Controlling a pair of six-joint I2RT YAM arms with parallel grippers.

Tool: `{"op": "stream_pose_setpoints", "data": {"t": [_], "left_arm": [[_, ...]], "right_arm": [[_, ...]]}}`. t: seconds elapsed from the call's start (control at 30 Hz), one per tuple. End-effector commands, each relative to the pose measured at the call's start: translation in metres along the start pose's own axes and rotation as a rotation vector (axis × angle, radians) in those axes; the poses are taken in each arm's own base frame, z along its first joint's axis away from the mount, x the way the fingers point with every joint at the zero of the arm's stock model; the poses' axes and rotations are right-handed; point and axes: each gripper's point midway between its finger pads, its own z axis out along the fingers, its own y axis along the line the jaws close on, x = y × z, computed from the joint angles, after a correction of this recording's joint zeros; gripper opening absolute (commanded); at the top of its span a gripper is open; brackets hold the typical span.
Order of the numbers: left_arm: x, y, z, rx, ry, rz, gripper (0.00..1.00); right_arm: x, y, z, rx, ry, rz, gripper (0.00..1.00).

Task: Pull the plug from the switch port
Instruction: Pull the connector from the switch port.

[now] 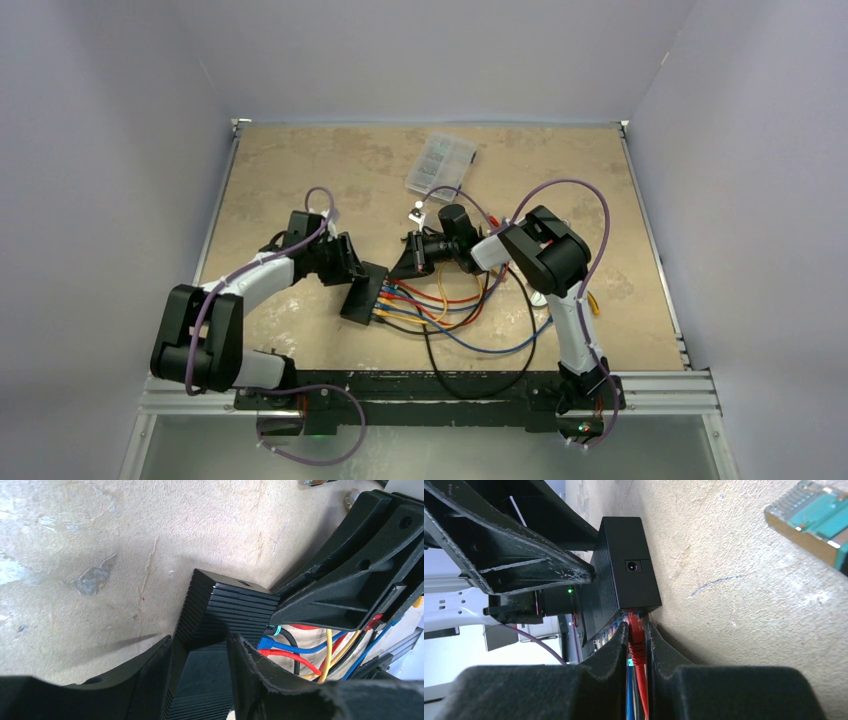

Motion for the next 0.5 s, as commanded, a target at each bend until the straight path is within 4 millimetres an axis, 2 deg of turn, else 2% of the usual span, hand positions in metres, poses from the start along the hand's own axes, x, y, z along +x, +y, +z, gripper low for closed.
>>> {"op": "stream_pose_setpoints", "data": {"t": [0.0,0.23,0.47], "left_arm": [[-0.021,-0.007,-0.017,-0.010,-0.081,0.055,0.47],[-0.031,-0.018,-0.034,-0.023,-0.129,0.087,0.56],[-0.023,-0.040,-0.036,-0.094,-0.130,0.233,0.57]], "right_arm": [[-0.005,-0.011,0.002,0.037,-0.018,-0.020,0.01],[-0.005,-0.015,0.003,0.048,-0.008,-0.026,0.00],[-0.003,-0.017,0.003,0.053,-0.002,-0.021,0.00]]}}
